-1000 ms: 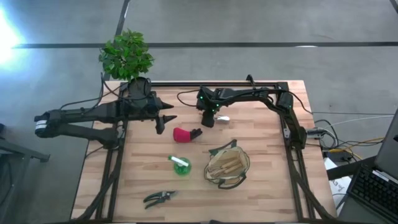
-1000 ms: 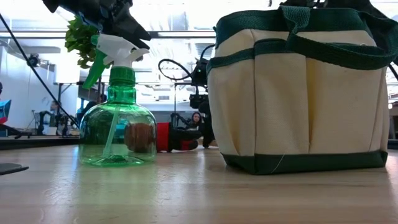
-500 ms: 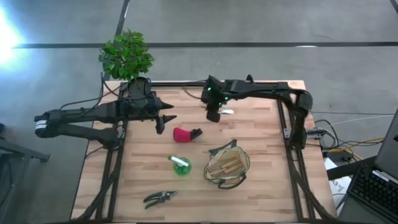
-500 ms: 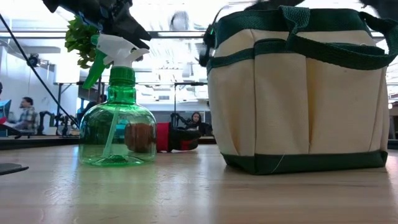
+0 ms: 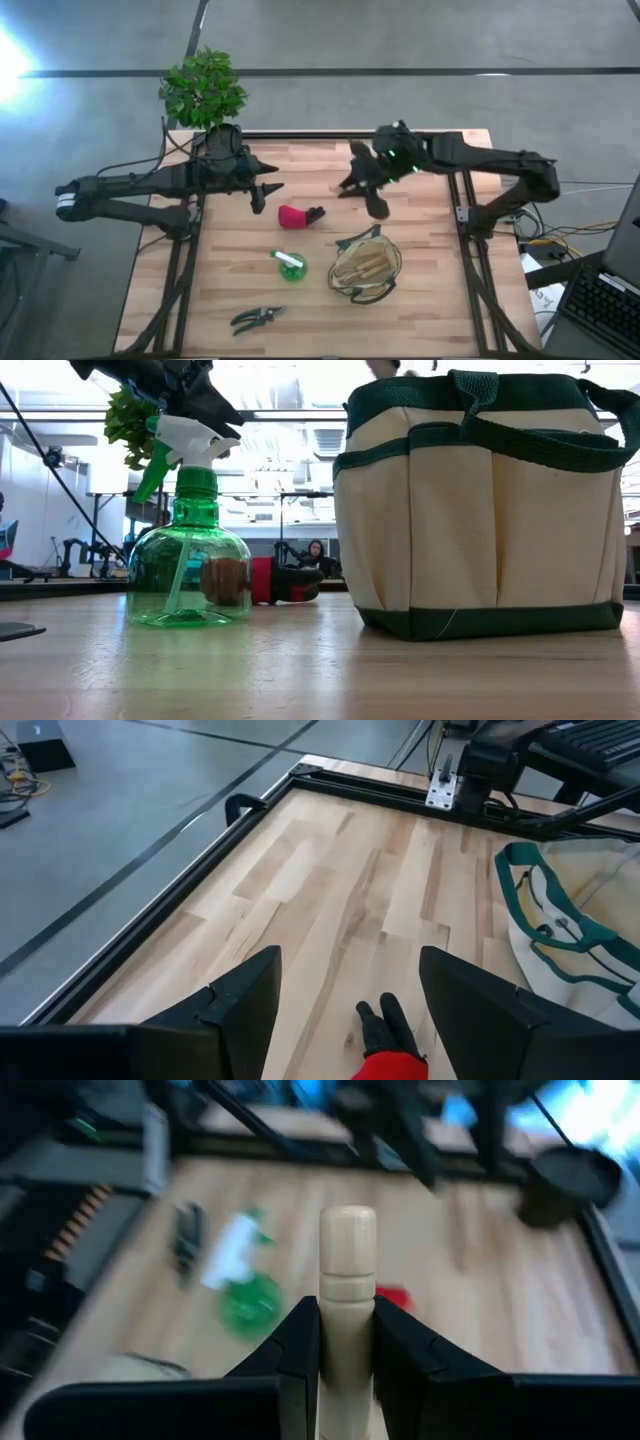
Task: Pick & Place Garden tools in Gardening bag
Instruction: Put the brown trowel into the gardening bag
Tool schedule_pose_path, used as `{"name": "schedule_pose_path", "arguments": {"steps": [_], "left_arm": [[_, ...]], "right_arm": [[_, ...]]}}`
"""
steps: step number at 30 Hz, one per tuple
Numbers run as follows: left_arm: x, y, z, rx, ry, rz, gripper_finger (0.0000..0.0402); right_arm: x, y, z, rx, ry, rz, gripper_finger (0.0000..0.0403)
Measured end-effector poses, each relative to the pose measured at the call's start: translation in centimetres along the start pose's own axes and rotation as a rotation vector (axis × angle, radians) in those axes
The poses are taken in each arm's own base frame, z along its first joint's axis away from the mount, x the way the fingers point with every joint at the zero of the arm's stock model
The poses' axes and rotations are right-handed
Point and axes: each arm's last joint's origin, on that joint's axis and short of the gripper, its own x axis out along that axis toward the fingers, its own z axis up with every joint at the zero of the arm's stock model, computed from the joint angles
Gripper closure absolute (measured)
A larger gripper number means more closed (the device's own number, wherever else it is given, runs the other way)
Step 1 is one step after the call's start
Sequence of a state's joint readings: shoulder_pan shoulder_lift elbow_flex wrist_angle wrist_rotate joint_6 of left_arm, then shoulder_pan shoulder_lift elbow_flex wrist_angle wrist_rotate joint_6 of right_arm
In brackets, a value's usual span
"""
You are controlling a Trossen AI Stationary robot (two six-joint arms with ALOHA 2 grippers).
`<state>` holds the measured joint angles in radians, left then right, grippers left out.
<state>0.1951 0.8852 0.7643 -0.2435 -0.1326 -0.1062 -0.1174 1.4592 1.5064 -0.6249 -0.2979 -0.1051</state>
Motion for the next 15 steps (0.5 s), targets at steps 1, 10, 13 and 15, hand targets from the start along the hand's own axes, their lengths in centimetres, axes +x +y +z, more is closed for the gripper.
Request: {"name": "schedule_pose_path", "arguments": {"steps": [1,10,13,15], "left_arm": [[0.0,0.0,0.0,0.000,0.001,0.000,0.0160],[0.0,0.0,0.0,0.008,0.000,0.000,0.0160],[0.0,0.0,0.0,0.008,0.000,0.000,0.0160],[0.0,0.0,0.0,0.008,0.000,0.000,0.0160]], "right_arm": [[-0.1,1.1,0.3,0.000,-0.031,0.022,0.0351],[3.0,7.9,-1.6,-0.008,-0.069,0.112,0.0351],[4.0,9.2,-2.9,0.031,-0.039,0.063,0.0351],[4.7,10.0,-3.8,0.043,-0.040,0.074,0.0351]]}}
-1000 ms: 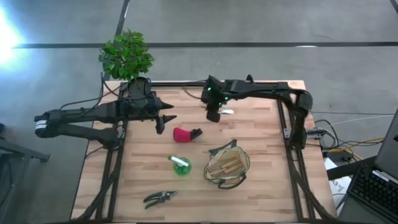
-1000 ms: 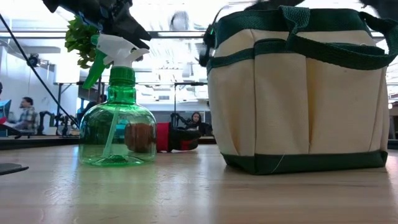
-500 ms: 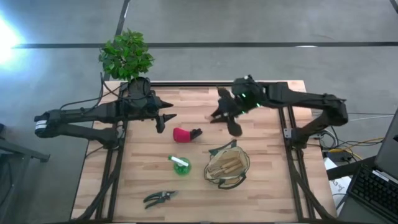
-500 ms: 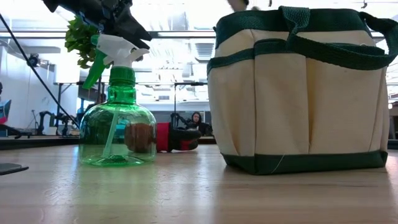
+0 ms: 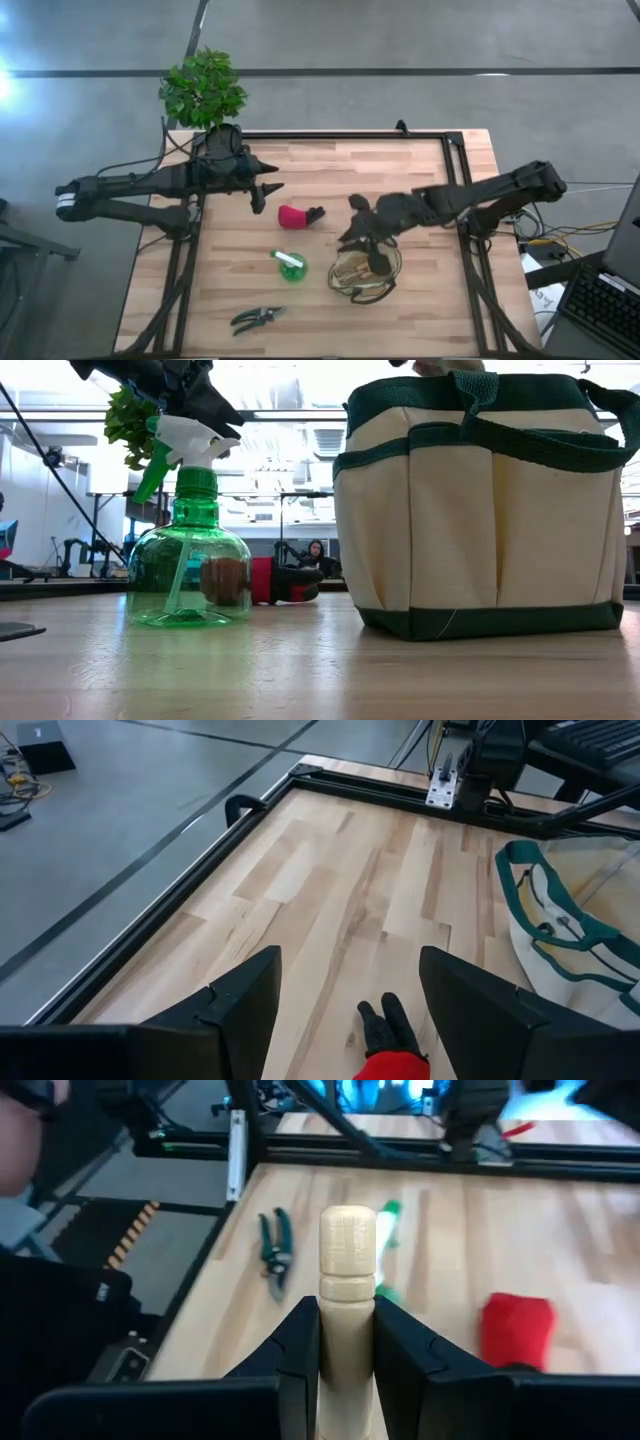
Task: Pick & Place Garden tools in Gardening bag
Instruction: Put the brown trowel into the gardening bag
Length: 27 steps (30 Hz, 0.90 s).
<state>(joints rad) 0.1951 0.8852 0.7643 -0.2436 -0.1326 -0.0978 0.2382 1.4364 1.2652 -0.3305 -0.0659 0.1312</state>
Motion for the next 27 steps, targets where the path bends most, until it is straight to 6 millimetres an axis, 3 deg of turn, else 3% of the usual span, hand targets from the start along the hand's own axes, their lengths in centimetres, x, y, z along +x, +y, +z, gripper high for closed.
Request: {"name": "schedule_pose_path", "arguments": {"steps": [5,17,27], "left_arm": [[0.0,0.0,0.0,0.000,-0.001,0.000,0.0160],[0.0,0.0,0.1,-0.006,-0.006,-0.001,0.0160],[0.0,0.0,0.1,-0.008,-0.009,-0.001,0.0160]], "right_arm": [[1.5,0.7,-2.9,0.073,0.020,0.020,0.0351],[3.3,-0.4,-9.5,0.140,0.144,-0.013,0.0351],[3.6,-0.5,-11.8,0.181,0.230,0.065,0.0351]]}}
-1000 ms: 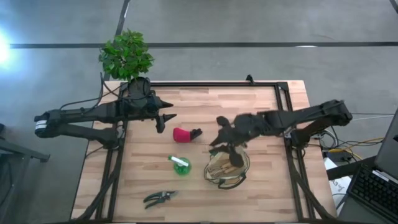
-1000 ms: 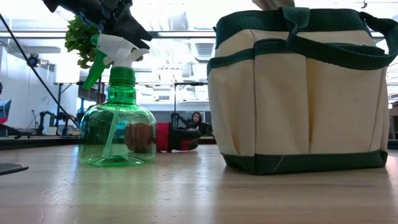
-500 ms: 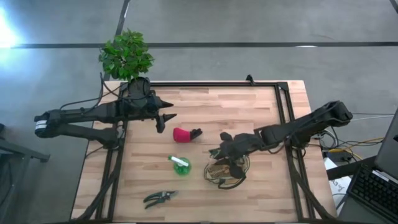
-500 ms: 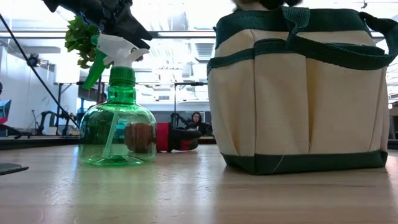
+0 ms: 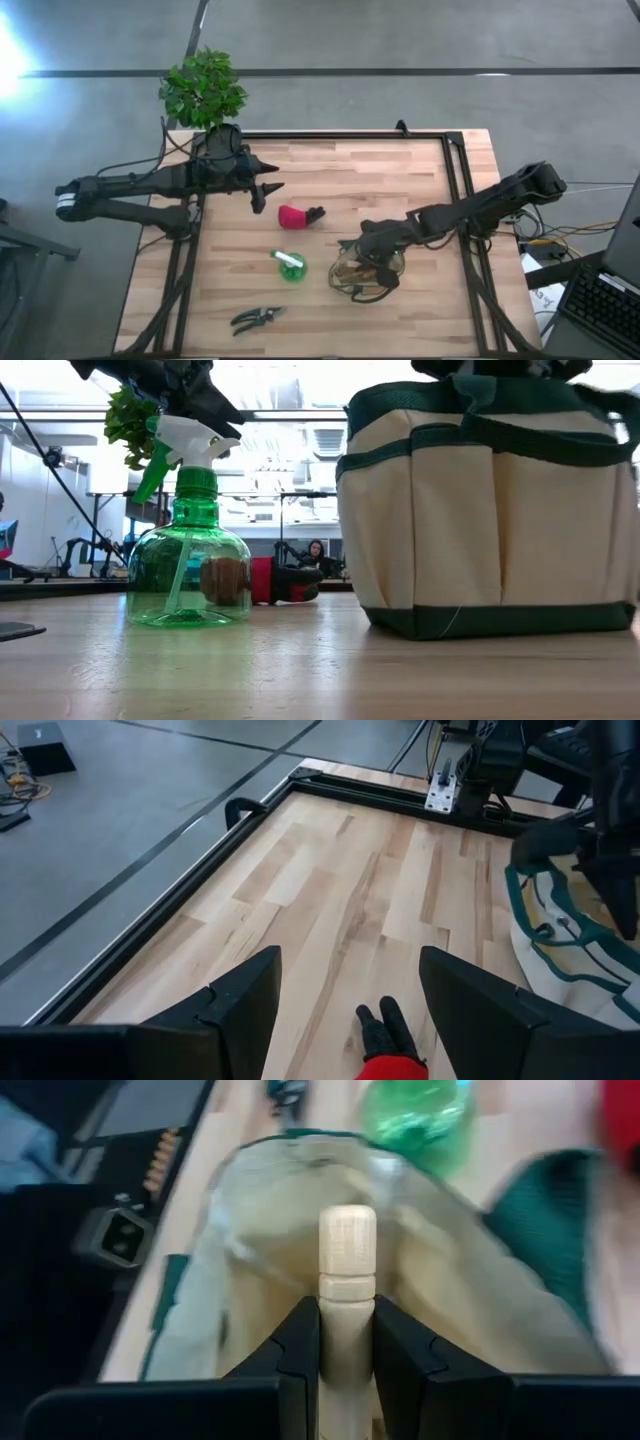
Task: Pick & Place Garden tools in Gardening bag
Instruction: Put the brown trowel into the gardening bag, then put the green spray bottle into the gardening bag
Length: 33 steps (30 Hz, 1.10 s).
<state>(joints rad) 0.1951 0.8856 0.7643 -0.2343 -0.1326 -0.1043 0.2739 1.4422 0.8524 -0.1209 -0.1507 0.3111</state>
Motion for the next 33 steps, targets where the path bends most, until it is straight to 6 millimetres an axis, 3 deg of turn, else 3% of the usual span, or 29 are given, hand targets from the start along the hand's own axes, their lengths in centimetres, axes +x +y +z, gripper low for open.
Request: {"name": "schedule_pose_path", "arguments": {"steps": [6,13,21,28,33], "left_arm": [[0.0,0.0,0.3,-0.002,-0.029,0.005,0.0160],[0.0,0.0,0.2,-0.002,-0.026,0.005,0.0160],[0.0,0.0,0.2,-0.001,-0.025,0.005,0.0160],[0.0,0.0,0.2,-0.001,-0.025,0.005,0.0160],[0.0,0.0,0.1,-0.003,-0.015,0.006,0.0160]], "right_arm": [[1.2,-0.4,0.0,0.012,0.030,-0.006,0.0351],[3.8,-0.9,0.0,0.019,0.108,-0.030,0.0351],[5.2,-1.0,0.3,0.032,0.234,-0.072,0.0349],[4.9,-0.7,1.1,0.017,0.301,-0.091,0.0259],[3.3,0.1,2.8,0.016,0.306,-0.100,0.0218]]}}
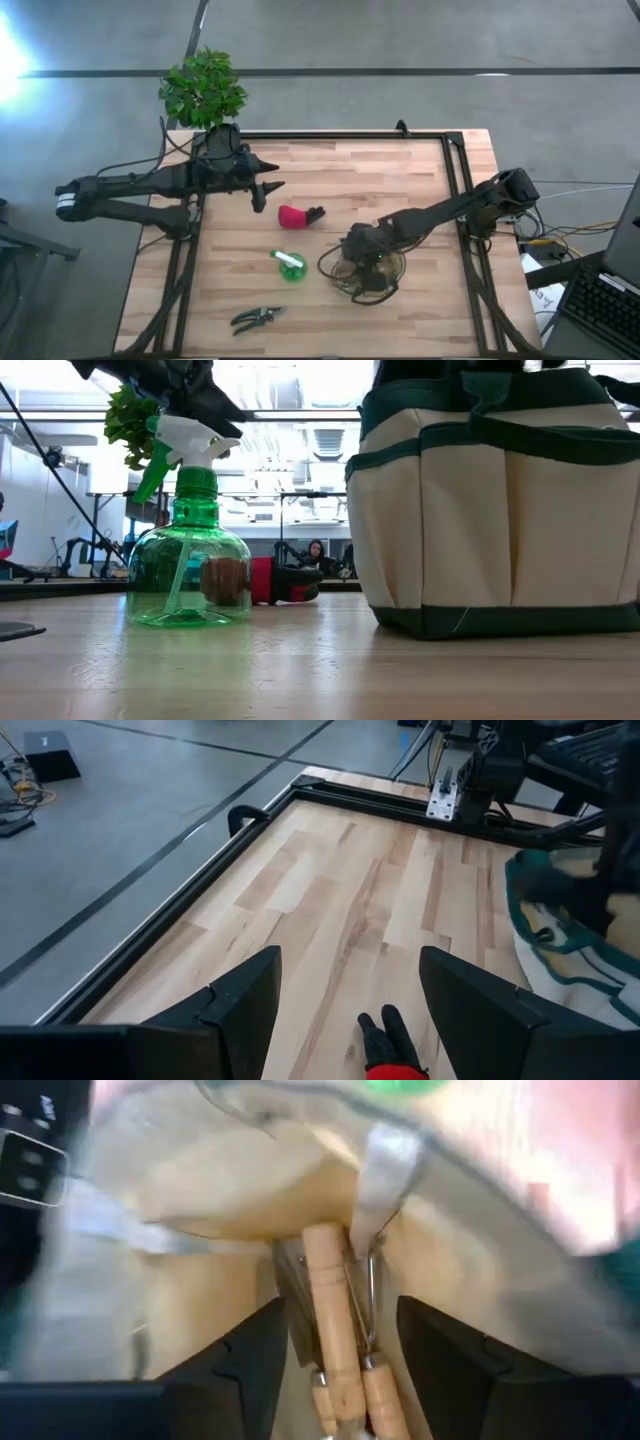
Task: Pick & Place Garden tools in Gardening bag
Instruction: Put the green spray bottle into the gardening bag
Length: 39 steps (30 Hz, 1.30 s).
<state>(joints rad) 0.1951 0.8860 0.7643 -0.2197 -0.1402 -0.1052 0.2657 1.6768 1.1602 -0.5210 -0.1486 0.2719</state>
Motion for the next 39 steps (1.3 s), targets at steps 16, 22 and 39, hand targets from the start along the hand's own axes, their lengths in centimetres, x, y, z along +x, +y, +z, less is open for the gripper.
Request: {"name": "schedule_pose_path", "arguments": {"steps": [16,22,39], "left_arm": [[0.1,0.1,-2.4,-0.099,0.247,0.031,0.0161],[-0.4,0.2,-4.3,-0.156,0.376,0.048,0.0161],[0.1,-2.8,-12.1,-0.020,0.383,-0.382,0.0161]], "right_arm": [[-9.4,2.0,1.8,-0.125,-0.211,-0.025,0.0222],[-11.6,1.5,0.3,-0.091,-0.287,-0.118,0.0233],[-13.4,-0.5,-3.7,-0.025,-0.478,-0.291,0.0238]]}}
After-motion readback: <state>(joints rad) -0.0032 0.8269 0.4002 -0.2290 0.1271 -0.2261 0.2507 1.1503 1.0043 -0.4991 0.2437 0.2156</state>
